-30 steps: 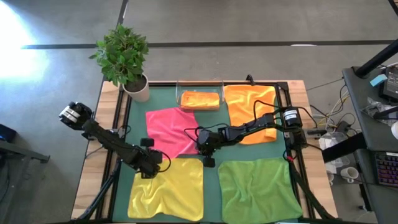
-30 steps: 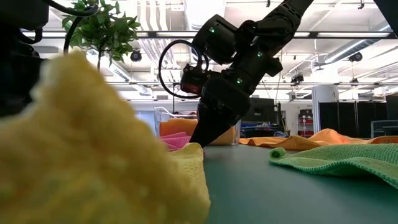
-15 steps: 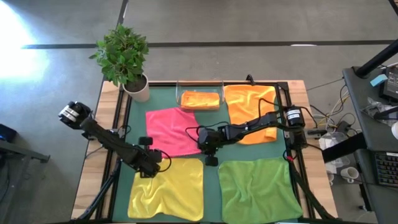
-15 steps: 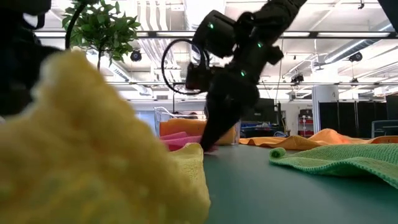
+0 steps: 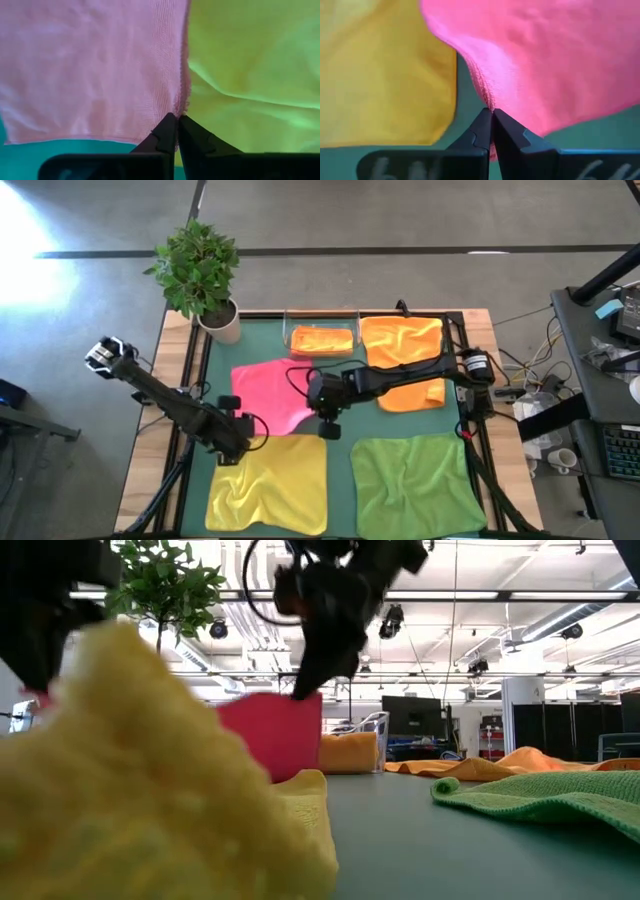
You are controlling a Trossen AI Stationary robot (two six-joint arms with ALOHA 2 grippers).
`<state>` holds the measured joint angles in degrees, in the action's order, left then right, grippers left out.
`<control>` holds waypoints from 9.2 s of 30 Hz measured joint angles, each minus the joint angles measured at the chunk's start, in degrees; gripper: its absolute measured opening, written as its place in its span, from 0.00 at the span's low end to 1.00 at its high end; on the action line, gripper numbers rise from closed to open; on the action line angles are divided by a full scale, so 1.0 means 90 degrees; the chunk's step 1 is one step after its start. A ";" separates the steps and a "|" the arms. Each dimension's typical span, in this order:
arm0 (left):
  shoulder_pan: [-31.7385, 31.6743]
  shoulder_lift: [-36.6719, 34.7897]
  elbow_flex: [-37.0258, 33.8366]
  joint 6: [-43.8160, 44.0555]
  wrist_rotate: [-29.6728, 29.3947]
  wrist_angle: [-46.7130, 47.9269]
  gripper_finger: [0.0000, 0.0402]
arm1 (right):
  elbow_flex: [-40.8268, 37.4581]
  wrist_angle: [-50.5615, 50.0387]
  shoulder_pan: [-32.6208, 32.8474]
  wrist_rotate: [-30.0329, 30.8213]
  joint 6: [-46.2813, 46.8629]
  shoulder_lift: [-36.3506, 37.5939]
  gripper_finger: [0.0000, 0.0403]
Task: Fold microfiber towels
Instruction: Fold the pink microfiber cloth
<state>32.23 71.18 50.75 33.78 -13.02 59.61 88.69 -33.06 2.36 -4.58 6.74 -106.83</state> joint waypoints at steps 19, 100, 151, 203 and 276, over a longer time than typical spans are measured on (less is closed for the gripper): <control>0.0010 -0.0749 0.1584 0.0183 0.0671 0.1567 0.00 | 0.2074 -0.2165 0.0543 0.1180 0.1674 0.0027 0.02; -0.1884 0.0665 -0.0487 0.0872 0.1171 0.0430 0.00 | 0.0477 -0.0464 -0.0125 0.2254 0.1770 -0.0495 0.02; -0.3002 0.0658 -0.0547 -0.0299 0.0399 0.0602 0.27 | 0.2011 -0.0822 -0.1050 0.2299 0.1426 -0.2062 0.09; -0.2735 -0.0817 -0.1428 0.0058 0.1652 -0.1888 0.44 | -0.0433 0.0569 -0.0360 0.0396 0.2489 -0.0957 0.09; -0.2731 -0.1446 -0.1337 -0.0787 0.1493 -0.1627 0.44 | -0.1239 0.3205 0.0970 0.1129 0.1069 0.0440 0.22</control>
<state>7.65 58.17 38.72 26.69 0.42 44.97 77.54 -4.22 11.09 5.58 16.36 -102.87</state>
